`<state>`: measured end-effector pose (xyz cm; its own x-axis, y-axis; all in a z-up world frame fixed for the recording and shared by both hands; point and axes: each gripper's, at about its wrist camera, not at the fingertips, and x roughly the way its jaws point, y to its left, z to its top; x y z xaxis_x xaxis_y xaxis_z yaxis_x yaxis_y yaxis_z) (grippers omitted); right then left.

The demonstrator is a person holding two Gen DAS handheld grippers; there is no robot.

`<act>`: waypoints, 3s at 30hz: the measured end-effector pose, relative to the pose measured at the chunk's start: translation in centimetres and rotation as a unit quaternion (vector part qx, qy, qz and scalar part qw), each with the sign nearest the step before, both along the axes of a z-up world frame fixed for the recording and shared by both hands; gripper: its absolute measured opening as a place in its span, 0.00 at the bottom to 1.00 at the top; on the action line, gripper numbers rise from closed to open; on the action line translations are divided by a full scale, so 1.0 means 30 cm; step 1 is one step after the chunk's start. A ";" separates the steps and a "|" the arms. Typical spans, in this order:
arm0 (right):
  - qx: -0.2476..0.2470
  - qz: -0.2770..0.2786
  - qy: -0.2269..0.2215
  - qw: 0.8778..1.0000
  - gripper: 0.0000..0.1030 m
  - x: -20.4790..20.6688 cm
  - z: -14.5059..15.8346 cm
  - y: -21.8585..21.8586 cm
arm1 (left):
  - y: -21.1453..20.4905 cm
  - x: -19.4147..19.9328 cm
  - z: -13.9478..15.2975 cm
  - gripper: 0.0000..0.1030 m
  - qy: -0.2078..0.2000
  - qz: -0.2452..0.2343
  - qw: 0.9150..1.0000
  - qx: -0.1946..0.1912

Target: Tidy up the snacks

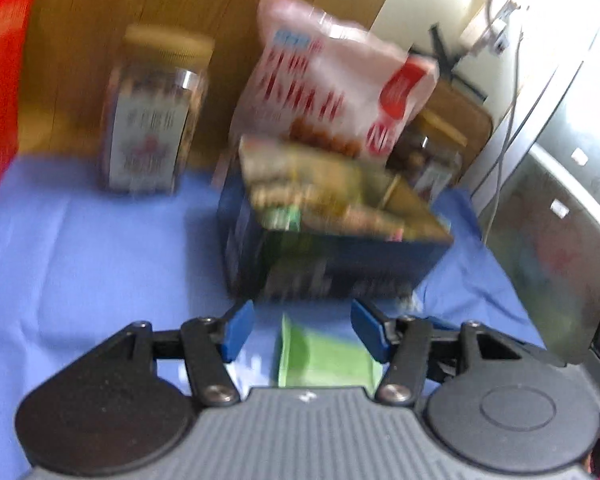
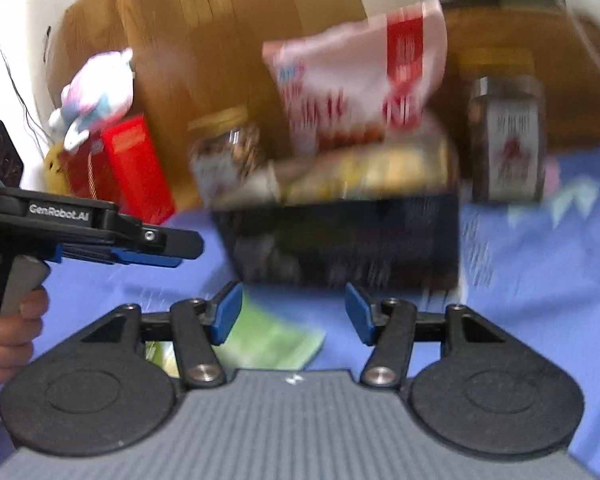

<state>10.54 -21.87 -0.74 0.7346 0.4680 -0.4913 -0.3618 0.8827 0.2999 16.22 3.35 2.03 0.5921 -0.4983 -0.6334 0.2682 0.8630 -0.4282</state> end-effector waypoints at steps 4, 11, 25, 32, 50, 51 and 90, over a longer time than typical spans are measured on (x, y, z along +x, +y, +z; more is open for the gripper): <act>0.076 -0.010 0.079 0.994 0.58 0.002 -0.065 -0.038 | -0.006 0.024 -0.086 0.53 0.062 -0.006 0.998 -0.031; 0.131 -0.007 0.101 0.986 0.54 0.023 -0.100 -0.067 | -0.052 0.041 -0.127 0.52 0.093 -0.018 0.992 -0.089; 0.029 0.041 0.050 0.997 0.62 -0.029 -0.089 0.034 | -0.032 -0.082 -0.140 0.43 0.047 -0.022 0.994 -0.094; -0.051 0.056 0.020 0.997 0.70 -0.053 -0.088 0.112 | -0.073 -0.133 -0.142 0.43 -0.009 -0.052 0.998 -0.038; -0.137 0.021 -0.063 0.988 0.59 -0.124 -0.074 0.176 | -0.048 -0.163 -0.138 0.43 -0.045 -0.068 0.994 -0.067; -0.137 0.021 -0.065 0.988 0.59 -0.126 -0.072 0.178 | -0.048 -0.164 -0.137 0.43 -0.046 -0.068 0.994 -0.068; -0.175 0.005 -0.172 0.969 0.58 -0.067 0.058 0.205 | -0.064 -0.053 0.067 0.45 -0.099 -0.064 0.991 -0.067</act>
<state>8.53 -15.71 1.01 0.8795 0.3247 -0.3480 -0.3960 0.9048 -0.1568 14.63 1.43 4.03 0.6247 -0.6496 -0.4334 0.4624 0.7550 -0.4650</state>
